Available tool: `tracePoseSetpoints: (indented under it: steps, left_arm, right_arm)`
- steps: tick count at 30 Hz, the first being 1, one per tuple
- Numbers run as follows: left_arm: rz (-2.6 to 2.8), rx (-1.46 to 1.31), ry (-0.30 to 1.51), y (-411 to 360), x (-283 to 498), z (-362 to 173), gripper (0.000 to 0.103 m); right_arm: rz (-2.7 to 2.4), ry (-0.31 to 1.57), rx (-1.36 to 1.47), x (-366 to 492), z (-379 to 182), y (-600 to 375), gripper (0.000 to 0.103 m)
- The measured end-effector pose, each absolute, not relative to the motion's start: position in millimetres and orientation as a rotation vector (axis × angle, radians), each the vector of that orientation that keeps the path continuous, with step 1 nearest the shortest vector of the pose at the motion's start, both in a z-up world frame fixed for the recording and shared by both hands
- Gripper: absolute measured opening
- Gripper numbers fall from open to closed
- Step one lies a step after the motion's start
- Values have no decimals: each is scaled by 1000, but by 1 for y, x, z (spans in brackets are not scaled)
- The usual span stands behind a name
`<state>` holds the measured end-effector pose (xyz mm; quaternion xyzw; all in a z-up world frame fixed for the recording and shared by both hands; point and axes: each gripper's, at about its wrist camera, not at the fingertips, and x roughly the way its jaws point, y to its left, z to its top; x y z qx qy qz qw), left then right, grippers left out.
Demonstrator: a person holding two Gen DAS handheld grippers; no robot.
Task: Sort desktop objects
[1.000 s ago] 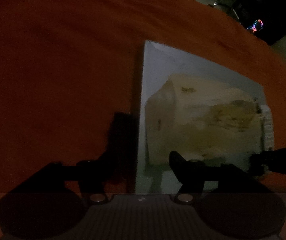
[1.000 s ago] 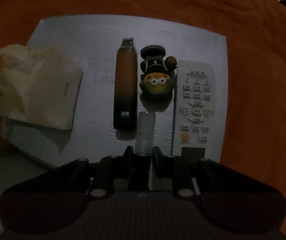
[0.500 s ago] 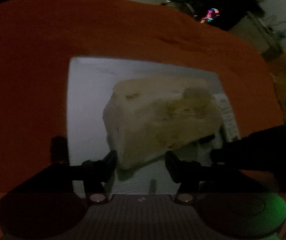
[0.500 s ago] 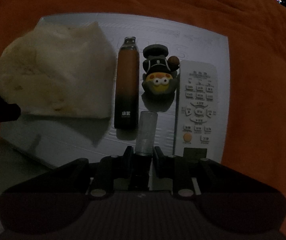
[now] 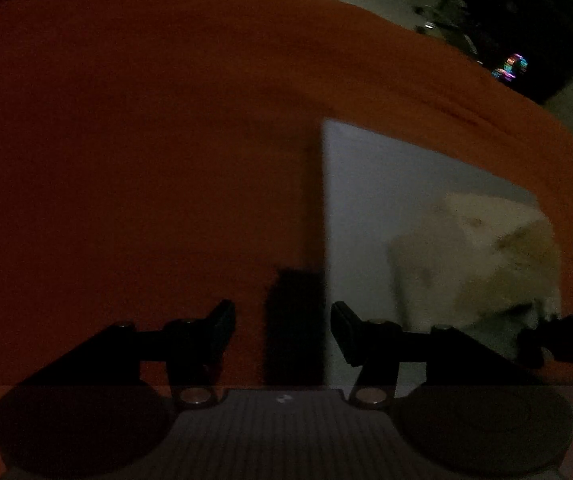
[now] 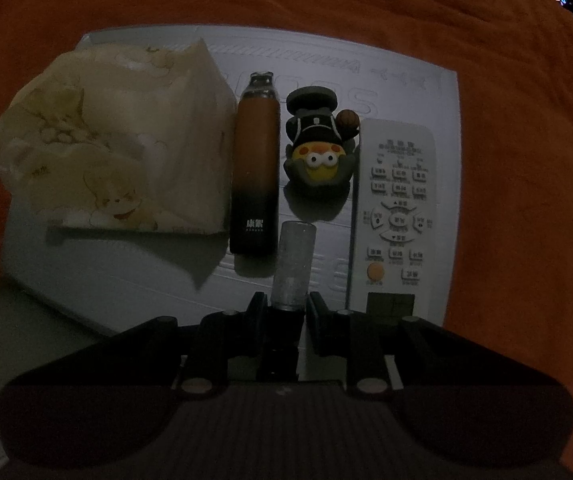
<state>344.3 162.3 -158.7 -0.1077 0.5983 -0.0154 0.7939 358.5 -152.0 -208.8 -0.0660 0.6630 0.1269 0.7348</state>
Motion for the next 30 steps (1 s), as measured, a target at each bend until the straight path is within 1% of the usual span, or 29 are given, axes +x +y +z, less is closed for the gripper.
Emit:
tracePoseSetpoints:
  steps: [2, 8, 11, 16, 18, 19, 20, 24, 30]
  left_arm:
    - [-29, -237, 1297, 169, 348, -168, 44]
    - [-101, -289, 1336, 170, 348, -196, 43]
    - [-138, -275, 1330, 165, 348, -200, 38]
    - [-128, -306, 1325, 169, 349, -208, 37]
    - [-131, -290, 1314, 167, 348, -209, 35]
    - [-142, -284, 1303, 165, 346, -208, 19]
    - [-148, -273, 1287, 163, 344, -206, 20]
    - [-129, -197, 1238, 154, 333, -192, 19]
    - [-77, -282, 1209, 182, 332, -162, 19]
  right_arm:
    - [280, 1456, -150, 359, -208, -151, 26]
    - [284, 1452, -164, 356, -209, -151, 27]
    - [286, 1451, -170, 355, -209, -153, 27]
    - [284, 1454, -170, 357, -209, -153, 27]
    - [279, 1452, -174, 358, -209, -151, 27]
    - [276, 1451, -176, 359, -209, -150, 26]
    - [273, 1447, -176, 359, -209, -150, 24]
    - [257, 1419, -170, 359, -205, -149, 23]
    - [246, 1390, -148, 356, -192, -153, 23]
